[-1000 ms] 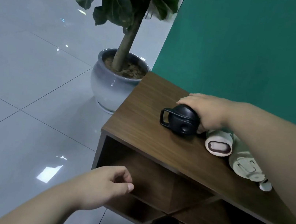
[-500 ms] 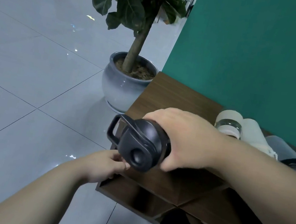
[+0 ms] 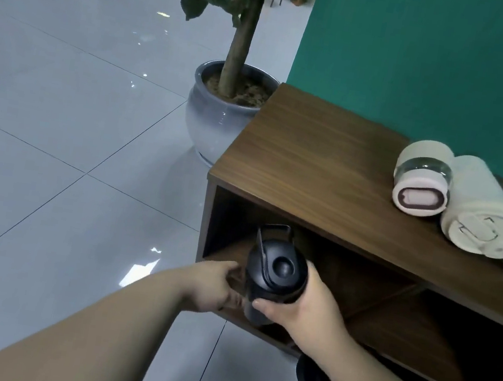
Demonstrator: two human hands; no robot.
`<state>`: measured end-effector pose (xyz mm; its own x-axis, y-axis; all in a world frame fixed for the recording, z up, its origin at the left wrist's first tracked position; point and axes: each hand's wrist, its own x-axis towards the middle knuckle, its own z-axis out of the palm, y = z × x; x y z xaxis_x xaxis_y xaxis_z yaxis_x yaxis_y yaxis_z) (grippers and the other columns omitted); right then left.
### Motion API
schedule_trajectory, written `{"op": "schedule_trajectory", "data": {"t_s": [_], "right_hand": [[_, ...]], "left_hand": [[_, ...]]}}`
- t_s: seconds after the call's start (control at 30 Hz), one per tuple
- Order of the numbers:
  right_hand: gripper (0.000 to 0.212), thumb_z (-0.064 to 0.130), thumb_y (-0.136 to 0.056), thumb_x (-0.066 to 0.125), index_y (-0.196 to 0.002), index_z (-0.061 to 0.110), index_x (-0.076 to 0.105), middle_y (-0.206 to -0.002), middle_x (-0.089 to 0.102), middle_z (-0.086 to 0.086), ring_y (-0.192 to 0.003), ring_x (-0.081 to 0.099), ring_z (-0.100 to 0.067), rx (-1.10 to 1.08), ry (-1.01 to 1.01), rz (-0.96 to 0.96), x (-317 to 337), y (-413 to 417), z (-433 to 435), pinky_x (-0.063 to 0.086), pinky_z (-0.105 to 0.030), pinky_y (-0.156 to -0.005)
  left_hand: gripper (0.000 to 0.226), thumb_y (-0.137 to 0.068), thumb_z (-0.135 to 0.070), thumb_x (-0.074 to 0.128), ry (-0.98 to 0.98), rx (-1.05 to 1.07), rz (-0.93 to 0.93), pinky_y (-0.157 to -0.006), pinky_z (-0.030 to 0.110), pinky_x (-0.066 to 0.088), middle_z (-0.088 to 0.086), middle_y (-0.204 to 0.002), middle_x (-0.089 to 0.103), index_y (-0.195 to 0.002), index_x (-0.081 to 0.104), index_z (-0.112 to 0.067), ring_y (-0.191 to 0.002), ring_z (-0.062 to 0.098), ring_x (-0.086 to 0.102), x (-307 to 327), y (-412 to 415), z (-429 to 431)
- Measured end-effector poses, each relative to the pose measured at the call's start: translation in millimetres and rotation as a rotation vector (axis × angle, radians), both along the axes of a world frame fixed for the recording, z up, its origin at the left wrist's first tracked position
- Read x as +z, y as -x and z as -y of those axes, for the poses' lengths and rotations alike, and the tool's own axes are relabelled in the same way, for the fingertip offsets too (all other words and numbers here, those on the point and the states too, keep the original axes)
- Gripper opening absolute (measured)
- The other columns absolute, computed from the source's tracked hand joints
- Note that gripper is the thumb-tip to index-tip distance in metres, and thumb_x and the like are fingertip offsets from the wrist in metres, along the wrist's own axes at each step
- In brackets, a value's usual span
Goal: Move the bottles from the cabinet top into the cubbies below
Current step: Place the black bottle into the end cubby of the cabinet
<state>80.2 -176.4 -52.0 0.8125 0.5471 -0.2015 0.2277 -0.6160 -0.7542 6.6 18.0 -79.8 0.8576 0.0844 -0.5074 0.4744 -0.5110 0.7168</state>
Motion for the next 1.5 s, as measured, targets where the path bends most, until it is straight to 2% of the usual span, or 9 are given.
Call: {"op": "schedule_trajectory", "data": {"t_s": [0.07, 0.27, 0.57, 0.87, 0.97, 1.07, 1.23, 1.37, 1.5], "right_hand": [[0.104, 0.057, -0.037, 0.087, -0.131, 0.025, 0.055, -0.124, 0.07, 0.008, -0.12, 0.065, -0.013, -0.095, -0.039, 0.001, -21, -8, -12, 0.052, -0.032, -0.101], [0.083, 0.023, -0.054, 0.099, -0.124, 0.025, 0.054, -0.112, 0.066, 0.011, -0.108, 0.062, -0.008, -0.247, -0.181, -0.098, -56, -36, -56, 0.041, -0.011, -0.081], [0.089, 0.017, -0.053, 0.098, -0.131, 0.026, 0.056, -0.123, 0.07, 0.01, -0.116, 0.065, -0.004, -0.301, -0.324, -0.16, -88, -54, -84, 0.047, -0.021, -0.1], [0.077, 0.014, -0.061, 0.093, -0.127, 0.025, 0.055, -0.119, 0.069, 0.011, -0.111, 0.064, -0.006, -0.276, -0.209, -0.199, -101, -47, -81, 0.047, -0.021, -0.095], [0.07, 0.007, -0.067, 0.079, -0.129, 0.028, 0.054, -0.125, 0.068, 0.008, -0.116, 0.064, -0.01, -0.256, -0.179, -0.192, -107, -48, -79, 0.05, -0.033, -0.104], [0.067, -0.01, -0.082, 0.057, -0.139, 0.024, 0.048, -0.126, 0.061, 0.011, -0.107, 0.061, -0.004, -0.21, -0.111, -0.253, -113, -51, -75, 0.051, -0.025, -0.1], [0.04, -0.012, -0.089, 0.052, -0.115, 0.018, 0.054, -0.105, 0.061, 0.012, -0.088, 0.058, 0.002, -0.205, -0.008, -0.272, -119, -53, -68, 0.051, -0.022, -0.088], [0.037, 0.0, -0.084, 0.059, -0.115, 0.018, 0.054, -0.118, 0.067, -0.008, -0.11, 0.065, -0.027, -0.237, 0.027, -0.234, -123, -52, -71, 0.054, -0.053, -0.099], [0.036, 0.001, -0.083, 0.06, -0.114, 0.016, 0.054, -0.117, 0.068, -0.011, -0.113, 0.065, -0.033, -0.266, 0.039, -0.218, -124, -49, -73, 0.052, -0.056, -0.1]], "left_hand": [[0.057, -0.082, -0.042, 0.079, -0.011, 0.031, 0.004, -0.09, 0.032, 0.058, -0.008, -0.117, 0.068, -0.132, 0.06, -0.023, -0.093, 0.014, 0.065, -15, -7, -1], [0.03, -0.088, -0.027, 0.074, -0.07, 0.255, 0.129, -0.076, 0.03, 0.053, -0.007, -0.096, 0.071, -0.112, 0.058, -0.016, -0.086, 0.017, 0.068, -46, -37, -3], [0.037, -0.085, -0.036, 0.073, -0.191, 0.39, 0.203, -0.074, 0.031, 0.05, -0.001, -0.112, 0.071, -0.115, 0.058, -0.02, -0.097, 0.021, 0.07, -82, -56, -12], [0.04, -0.082, -0.038, 0.073, -0.26, 0.403, 0.159, -0.082, 0.047, 0.06, 0.0, -0.112, 0.068, -0.115, 0.054, -0.027, -0.095, 0.028, 0.069, -103, -52, -11], [0.04, -0.081, -0.03, 0.074, -0.312, 0.399, 0.15, -0.08, 0.044, 0.059, 0.002, -0.114, 0.067, -0.115, 0.054, -0.025, -0.095, 0.031, 0.068, -108, -54, -10], [0.041, -0.081, -0.031, 0.075, -0.346, 0.394, 0.155, -0.081, 0.046, 0.059, 0.0, -0.116, 0.069, -0.116, 0.055, -0.025, -0.099, 0.031, 0.068, -114, -52, -10], [0.033, -0.081, -0.035, 0.078, -0.369, 0.444, 0.147, -0.08, 0.046, 0.06, -0.001, -0.11, 0.067, -0.105, 0.057, -0.023, -0.095, 0.028, 0.068, -122, -53, -4], [0.033, -0.083, -0.036, 0.079, -0.389, 0.44, 0.151, -0.079, 0.046, 0.059, 0.0, -0.108, 0.067, -0.104, 0.058, -0.021, -0.094, 0.029, 0.068, -128, -55, -6], [0.031, -0.083, -0.034, 0.079, -0.39, 0.444, 0.145, -0.078, 0.045, 0.058, 0.002, -0.108, 0.066, -0.101, 0.059, -0.019, -0.093, 0.031, 0.067, -133, -56, -7]]}}
